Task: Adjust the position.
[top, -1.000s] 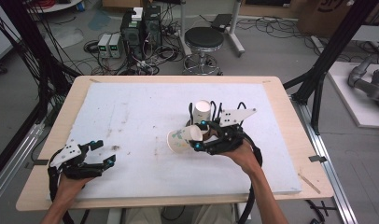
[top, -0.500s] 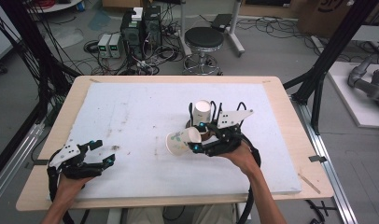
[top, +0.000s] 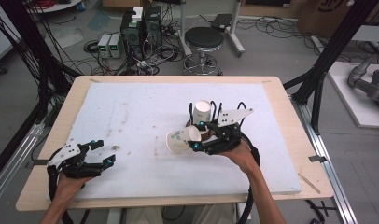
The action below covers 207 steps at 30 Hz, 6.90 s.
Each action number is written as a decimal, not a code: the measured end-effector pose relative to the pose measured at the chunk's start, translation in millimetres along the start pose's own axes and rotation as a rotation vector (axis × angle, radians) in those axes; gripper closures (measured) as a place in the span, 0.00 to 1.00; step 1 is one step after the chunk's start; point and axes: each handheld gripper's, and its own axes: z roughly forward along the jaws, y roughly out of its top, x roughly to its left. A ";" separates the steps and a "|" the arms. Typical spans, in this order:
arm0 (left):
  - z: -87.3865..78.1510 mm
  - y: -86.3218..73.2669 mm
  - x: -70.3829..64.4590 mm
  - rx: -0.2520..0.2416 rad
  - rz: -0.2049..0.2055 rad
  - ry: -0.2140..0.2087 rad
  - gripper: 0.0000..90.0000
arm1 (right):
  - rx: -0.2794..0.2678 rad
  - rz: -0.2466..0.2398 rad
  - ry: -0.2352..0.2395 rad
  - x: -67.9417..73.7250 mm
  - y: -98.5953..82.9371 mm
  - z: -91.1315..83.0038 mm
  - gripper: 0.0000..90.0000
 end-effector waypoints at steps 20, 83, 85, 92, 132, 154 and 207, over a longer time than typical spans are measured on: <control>22.2 65.0 -14.0 0.002 0.146 -0.282 0.19 | -0.025 -0.014 0.040 -0.6 3.9 3.8 0.41; 130.6 114.7 -74.3 0.041 0.204 -0.670 0.19 | -0.044 -0.049 0.138 8.0 18.6 26.1 0.41; 131.4 114.5 -74.8 0.045 0.203 -0.673 0.19 | -0.045 -0.048 0.145 8.3 18.8 26.2 0.41; 134.4 113.3 -75.2 0.052 0.197 -0.671 0.19 | -0.058 -0.041 0.150 7.6 19.3 25.5 0.41; 136.6 101.8 -75.2 0.007 0.154 -0.690 0.34 | -0.085 -0.046 0.161 7.3 19.6 22.1 0.41; 107.5 115.4 -63.9 0.124 0.219 -0.590 0.35 | -0.017 -0.054 0.078 11.2 24.3 13.4 0.19; 134.2 169.4 -93.8 0.701 0.498 -0.525 0.34 | 0.621 -0.262 0.008 30.2 80.7 60.5 0.19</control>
